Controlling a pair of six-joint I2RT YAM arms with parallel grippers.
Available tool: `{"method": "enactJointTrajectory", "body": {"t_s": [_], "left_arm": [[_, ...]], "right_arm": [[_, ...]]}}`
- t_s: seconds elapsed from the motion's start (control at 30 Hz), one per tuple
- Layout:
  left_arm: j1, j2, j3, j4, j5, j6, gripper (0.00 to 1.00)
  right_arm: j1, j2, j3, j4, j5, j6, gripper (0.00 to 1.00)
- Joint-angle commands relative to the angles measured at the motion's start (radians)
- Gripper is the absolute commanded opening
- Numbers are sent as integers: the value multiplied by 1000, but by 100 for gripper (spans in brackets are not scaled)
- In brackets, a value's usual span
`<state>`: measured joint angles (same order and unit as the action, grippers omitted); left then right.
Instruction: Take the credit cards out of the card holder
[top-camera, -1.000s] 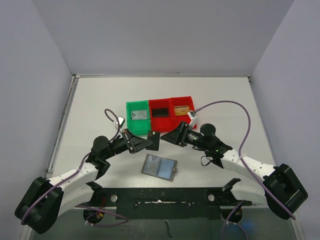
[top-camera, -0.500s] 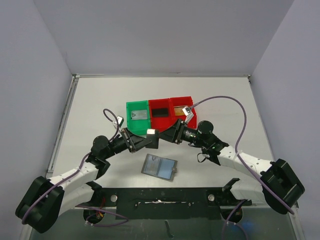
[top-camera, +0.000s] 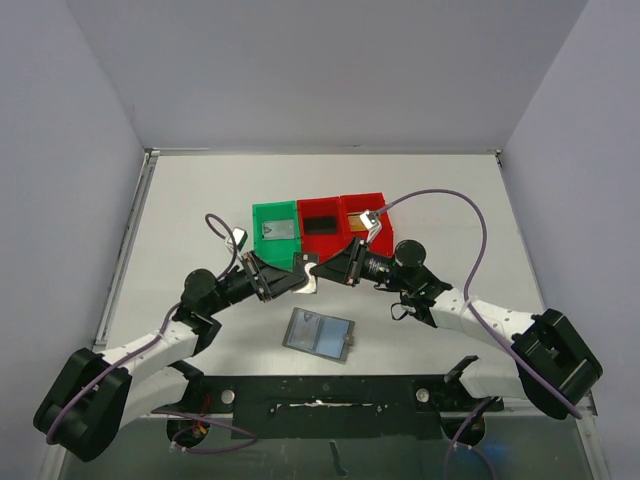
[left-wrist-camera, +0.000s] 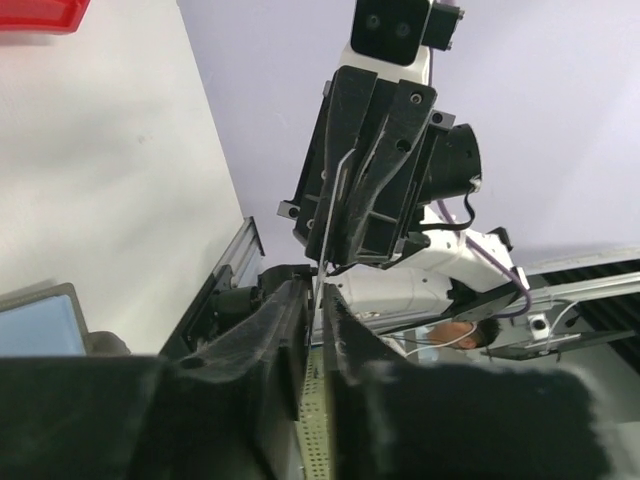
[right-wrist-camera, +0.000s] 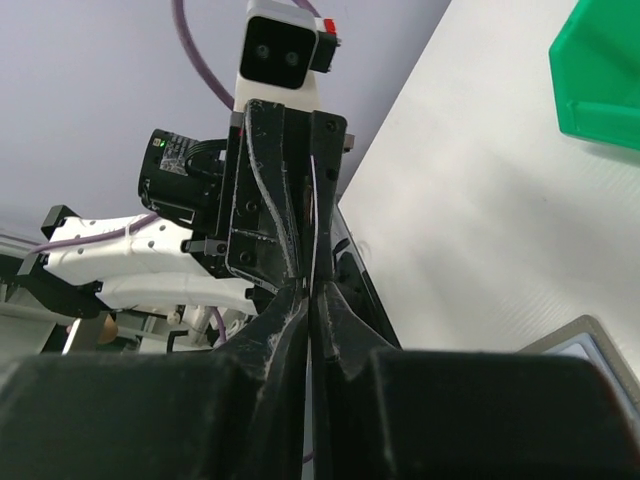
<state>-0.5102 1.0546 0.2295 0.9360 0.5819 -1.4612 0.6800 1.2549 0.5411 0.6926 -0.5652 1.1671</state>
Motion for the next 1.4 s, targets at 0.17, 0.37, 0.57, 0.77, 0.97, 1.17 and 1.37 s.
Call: {"method": "enactJointTrajectory", "body": {"t_s": [0.17, 0.37, 0.57, 0.77, 0.97, 1.17, 1.37], "left_arm": [[1, -51, 48, -1, 8, 42, 22], [1, -45, 64, -1, 16, 62, 0], [1, -31, 68, 30, 16, 53, 0], [0, -10, 70, 60, 34, 44, 0], [0, 7, 79, 83, 67, 37, 0], [12, -46, 85, -44, 43, 90, 52], [70, -169, 177, -504, -26, 313, 67]], "right_arm": [[-21, -56, 32, -12, -1, -30, 0], [-22, -48, 27, 22, -8, -13, 10], [-22, -20, 22, 97, -63, 19, 22], [-22, -4, 28, 109, -75, 28, 13], [-24, -15, 45, 45, -55, -10, 0], [-53, -123, 73, -173, 46, -151, 0], [-74, -254, 165, -515, 257, -457, 0]]}}
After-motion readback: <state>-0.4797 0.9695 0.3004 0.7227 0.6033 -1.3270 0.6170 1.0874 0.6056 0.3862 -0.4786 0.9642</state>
